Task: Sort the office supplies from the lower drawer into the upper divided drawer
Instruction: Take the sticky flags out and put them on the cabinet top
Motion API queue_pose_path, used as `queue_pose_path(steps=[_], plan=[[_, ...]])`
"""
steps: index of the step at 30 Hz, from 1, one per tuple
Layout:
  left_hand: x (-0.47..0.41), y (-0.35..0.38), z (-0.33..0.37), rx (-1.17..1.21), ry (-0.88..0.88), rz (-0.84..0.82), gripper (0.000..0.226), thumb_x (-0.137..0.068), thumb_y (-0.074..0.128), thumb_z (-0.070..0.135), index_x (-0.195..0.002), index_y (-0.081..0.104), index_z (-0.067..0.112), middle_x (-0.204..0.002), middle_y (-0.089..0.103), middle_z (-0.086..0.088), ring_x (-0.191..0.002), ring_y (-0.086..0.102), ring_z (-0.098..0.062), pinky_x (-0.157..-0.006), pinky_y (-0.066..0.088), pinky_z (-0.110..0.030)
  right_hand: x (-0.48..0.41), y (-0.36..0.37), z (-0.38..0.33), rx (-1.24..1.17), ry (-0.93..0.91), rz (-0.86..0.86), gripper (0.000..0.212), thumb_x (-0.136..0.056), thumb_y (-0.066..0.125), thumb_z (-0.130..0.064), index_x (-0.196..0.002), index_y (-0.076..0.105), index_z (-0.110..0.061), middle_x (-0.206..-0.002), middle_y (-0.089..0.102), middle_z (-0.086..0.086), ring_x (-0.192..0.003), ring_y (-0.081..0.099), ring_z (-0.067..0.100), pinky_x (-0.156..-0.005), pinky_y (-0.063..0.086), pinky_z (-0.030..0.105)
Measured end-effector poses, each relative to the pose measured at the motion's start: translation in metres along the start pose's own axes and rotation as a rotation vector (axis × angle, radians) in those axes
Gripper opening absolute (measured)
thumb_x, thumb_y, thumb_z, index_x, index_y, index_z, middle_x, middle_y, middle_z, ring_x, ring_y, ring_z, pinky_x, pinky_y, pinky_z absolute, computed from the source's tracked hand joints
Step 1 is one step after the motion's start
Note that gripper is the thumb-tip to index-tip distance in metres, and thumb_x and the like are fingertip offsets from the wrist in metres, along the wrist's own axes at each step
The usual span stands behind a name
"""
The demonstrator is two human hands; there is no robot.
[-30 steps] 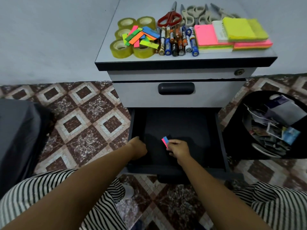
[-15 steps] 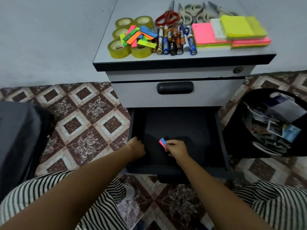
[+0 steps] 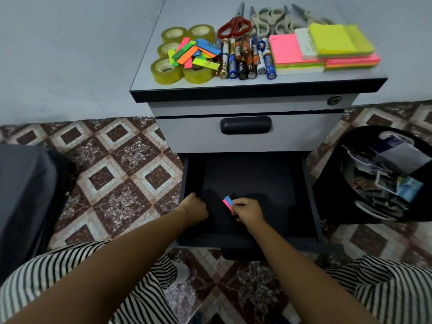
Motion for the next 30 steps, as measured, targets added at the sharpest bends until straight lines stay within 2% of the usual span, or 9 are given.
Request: queue_pose_path(steps=[2,4,7,9,15,19,22,25,30], plan=[[0.004,-0.008,-0.007,0.26,-0.056,0.022,0.024,-0.095,0.047,0.013,-0.114,0.059,0.005,-0.119,0.06,-0.014,-0.11,0.057,-0.03,-0.096,0.04,-0.04,0.002,-0.001,-0.001,-0.026,0.01,-0.003,0.023,-0.09,0.055,-0.004,-0.111,0.065,-0.004,-0.095,0.067,0.017,-0.077,0.058,0.016,-0.06,0.046,0.021],[0.007,-0.015,-0.016,0.688,-0.142,0.09,0.029,-0.095,0.05,0.028,-0.107,0.062,0.004,-0.11,0.063,-0.013,-0.102,0.06,-0.028,-0.085,0.045,-0.034,0.005,-0.004,-0.003,-0.072,0.023,-0.013,0.024,-0.091,0.056,-0.004,-0.114,0.063,-0.003,-0.1,0.066,0.015,-0.077,0.058,0.013,-0.061,0.047,0.02],[0.007,-0.021,-0.024,1.36,-0.227,0.246,0.034,-0.092,0.057,0.034,-0.084,0.067,0.003,-0.079,0.063,-0.01,-0.075,0.059,-0.02,-0.067,0.044,-0.026,0.011,-0.008,-0.008,-0.198,0.019,-0.02,0.024,-0.092,0.057,-0.006,-0.114,0.063,-0.003,-0.098,0.063,0.008,-0.077,0.059,0.011,-0.063,0.048,0.019],[0.009,-0.023,-0.024,1.743,-0.298,0.336,0.033,-0.092,0.059,0.031,-0.07,0.062,0.007,-0.064,0.056,-0.004,-0.059,0.052,-0.015,-0.055,0.043,-0.023,0.015,-0.008,-0.013,-0.29,0.014,-0.024,0.021,-0.092,0.057,-0.008,-0.112,0.064,-0.004,-0.095,0.064,0.005,-0.08,0.061,0.011,-0.064,0.049,0.019],[0.012,-0.03,-0.008,2.525,-0.492,0.413,0.029,-0.094,0.055,0.031,-0.079,0.063,0.008,-0.068,0.061,-0.007,-0.06,0.056,-0.016,-0.051,0.043,-0.025,0.037,-0.006,-0.038,-0.481,-0.018,0.004,0.009,-0.092,0.056,-0.007,-0.094,0.064,-0.011,-0.078,0.064,0.002,-0.072,0.061,0.011,-0.059,0.046,0.02],[0.028,-0.047,-0.001,2.694,-0.486,0.455,0.035,-0.096,0.052,0.031,-0.074,0.06,0.005,-0.058,0.06,-0.009,-0.054,0.055,-0.019,-0.048,0.044,-0.024,0.057,-0.003,-0.053,-0.38,-0.115,0.064,0.011,-0.09,0.055,-0.003,-0.095,0.064,-0.007,-0.07,0.062,0.004,-0.061,0.058,0.011,-0.054,0.045,0.019],[0.039,-0.053,-0.003,2.673,-0.524,0.535,0.039,-0.097,0.049,0.032,-0.073,0.058,0.003,-0.07,0.059,-0.017,-0.059,0.056,-0.025,-0.055,0.048,-0.03,0.068,-0.004,-0.059,-0.265,-0.186,0.124,0.011,-0.088,0.057,-0.004,-0.094,0.067,-0.006,-0.067,0.063,0.006,-0.06,0.058,0.014,-0.06,0.05,0.027],[0.054,-0.064,-0.009,2.594,-0.499,0.591,0.041,-0.098,0.046,0.036,-0.085,0.062,0.0,-0.084,0.063,-0.021,-0.073,0.061,-0.029,-0.066,0.052,-0.036,0.081,-0.008,-0.073,-0.204,-0.243,0.149,0.013,-0.088,0.059,-0.008,-0.081,0.065,-0.017,-0.074,0.065,0.006,-0.069,0.061,0.017,-0.073,0.054,0.035],[0.094,-0.095,-0.035,2.522,-0.264,0.74,0.019,-0.091,0.048,0.0,-0.078,0.063,-0.001,-0.076,0.06,-0.018,-0.064,0.057,-0.023,-0.059,0.049,-0.029,0.104,-0.015,-0.119,-0.219,-0.366,0.16,0.023,-0.089,0.06,-0.009,-0.071,0.06,-0.022,-0.076,0.065,0.006,-0.068,0.061,0.017,-0.067,0.053,0.033]])
Point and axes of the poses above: each hand's wrist, its own x-axis away from the middle knuckle, its own y-axis out of the palm, z = x × y, the point moved 5 cm from there along -x, towards the middle knuckle
